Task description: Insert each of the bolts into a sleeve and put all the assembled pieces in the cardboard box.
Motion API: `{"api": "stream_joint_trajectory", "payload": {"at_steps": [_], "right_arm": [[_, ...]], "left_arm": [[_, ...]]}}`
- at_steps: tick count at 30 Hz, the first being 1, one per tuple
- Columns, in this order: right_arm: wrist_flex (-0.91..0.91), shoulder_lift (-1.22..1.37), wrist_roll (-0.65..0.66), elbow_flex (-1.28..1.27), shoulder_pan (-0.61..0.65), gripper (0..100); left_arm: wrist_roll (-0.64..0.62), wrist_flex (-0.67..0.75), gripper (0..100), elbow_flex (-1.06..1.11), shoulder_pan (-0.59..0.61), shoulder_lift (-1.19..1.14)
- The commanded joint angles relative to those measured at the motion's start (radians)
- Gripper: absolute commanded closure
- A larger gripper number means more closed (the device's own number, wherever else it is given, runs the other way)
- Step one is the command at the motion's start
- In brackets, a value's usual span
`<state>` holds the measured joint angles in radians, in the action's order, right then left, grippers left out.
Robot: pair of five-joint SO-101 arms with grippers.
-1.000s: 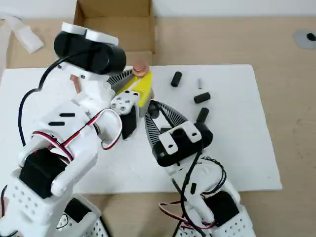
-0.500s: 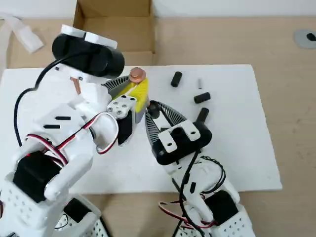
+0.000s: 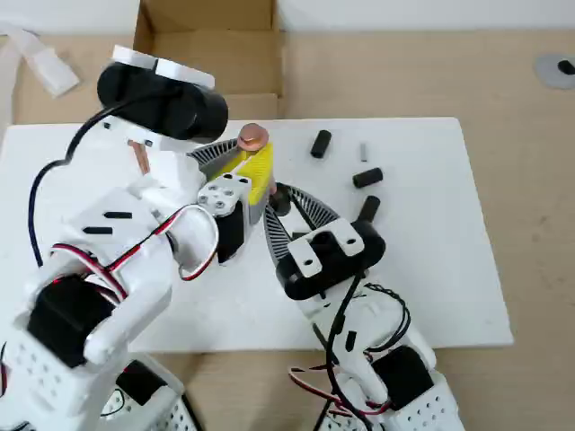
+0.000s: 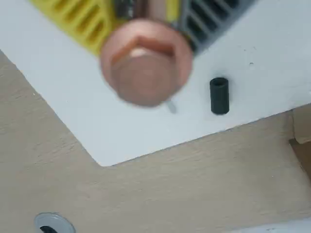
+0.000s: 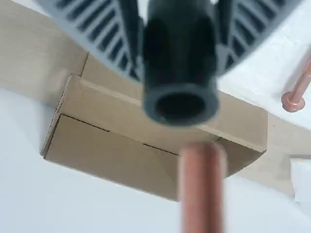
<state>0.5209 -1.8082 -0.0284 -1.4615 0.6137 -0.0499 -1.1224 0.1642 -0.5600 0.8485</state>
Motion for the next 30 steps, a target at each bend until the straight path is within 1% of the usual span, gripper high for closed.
{"api": "stream_joint_trajectory", "payload": {"at_steps": [1,4,17,24,30], "right_arm": [[-0.029,-0.068,-0.009,0.010,-0.016,98.8],[-0.029,-0.068,-0.009,0.012,-0.016,98.8],[-0.031,-0.068,-0.009,0.012,-0.016,98.8],[-0.031,-0.068,-0.009,0.012,-0.016,98.8],[-0.031,-0.068,-0.009,0.012,-0.016,98.8]], "left_arm": [[-0.006,0.060,99,0.026,-0.011,0.010],[-0.006,0.078,99,0.044,-0.011,0.010],[-0.006,0.080,99,0.046,-0.011,0.008],[-0.006,0.112,99,0.104,-0.011,0.010],[-0.006,0.117,99,0.109,-0.012,0.010]]}}
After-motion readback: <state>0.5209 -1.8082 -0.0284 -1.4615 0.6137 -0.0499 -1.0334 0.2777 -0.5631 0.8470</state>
